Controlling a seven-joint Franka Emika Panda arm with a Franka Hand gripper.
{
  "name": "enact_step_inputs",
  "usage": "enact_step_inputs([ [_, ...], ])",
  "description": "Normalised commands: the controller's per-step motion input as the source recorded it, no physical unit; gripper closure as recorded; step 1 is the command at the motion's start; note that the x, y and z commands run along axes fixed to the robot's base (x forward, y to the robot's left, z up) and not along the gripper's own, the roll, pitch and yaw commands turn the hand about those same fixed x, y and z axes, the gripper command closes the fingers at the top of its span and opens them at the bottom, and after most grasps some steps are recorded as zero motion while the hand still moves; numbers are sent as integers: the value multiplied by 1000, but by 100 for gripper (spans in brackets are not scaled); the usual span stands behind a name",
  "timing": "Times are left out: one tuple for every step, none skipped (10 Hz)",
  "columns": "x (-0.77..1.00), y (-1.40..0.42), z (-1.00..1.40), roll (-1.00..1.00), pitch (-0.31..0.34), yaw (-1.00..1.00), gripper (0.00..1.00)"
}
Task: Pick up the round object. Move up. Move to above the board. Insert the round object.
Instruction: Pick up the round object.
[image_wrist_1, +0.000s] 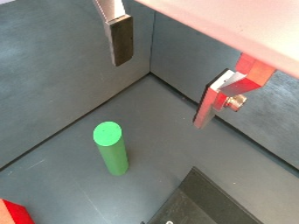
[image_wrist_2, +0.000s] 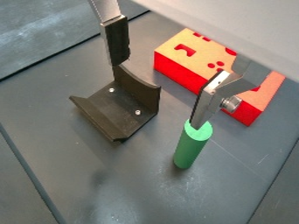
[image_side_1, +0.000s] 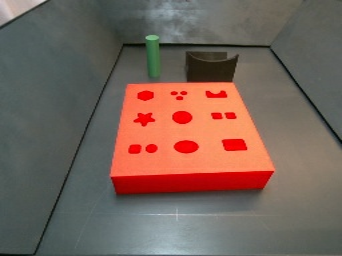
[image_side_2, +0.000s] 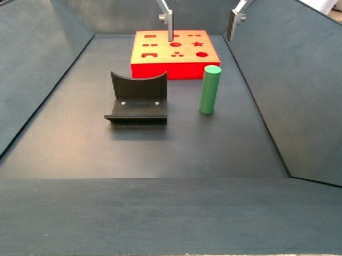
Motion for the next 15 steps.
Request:
enact_step_inputs([
  [-34, -369, -260, 144, -83, 0, 0],
  [-189, -511, -1000, 200, -53, 0, 0],
  [-103, -431, -1000, 164, -27, 0, 0],
  [-77, -354, -1000, 143, -24, 0, 0],
  [-80, -331, -1000, 160, -33, 0, 0],
  [-111, -266, -1000, 186, -36, 0, 0],
  [-186, -151, -957, 231, -41, 0, 0],
  [-343, 3, -966, 206, -73, 11, 0],
  [-400, 183, -797, 281, -60, 0, 0],
  [-486, 214, -760, 281, -60, 0, 0],
  [-560, 223, -780, 260, -69, 0, 0],
  [-386, 91, -851, 236, -60, 0, 0],
  [0, 0, 0, 0, 0, 0, 100],
  [0, -143, 0, 100, 0, 46, 100],
  [0, 0, 0, 0, 0, 0, 100],
])
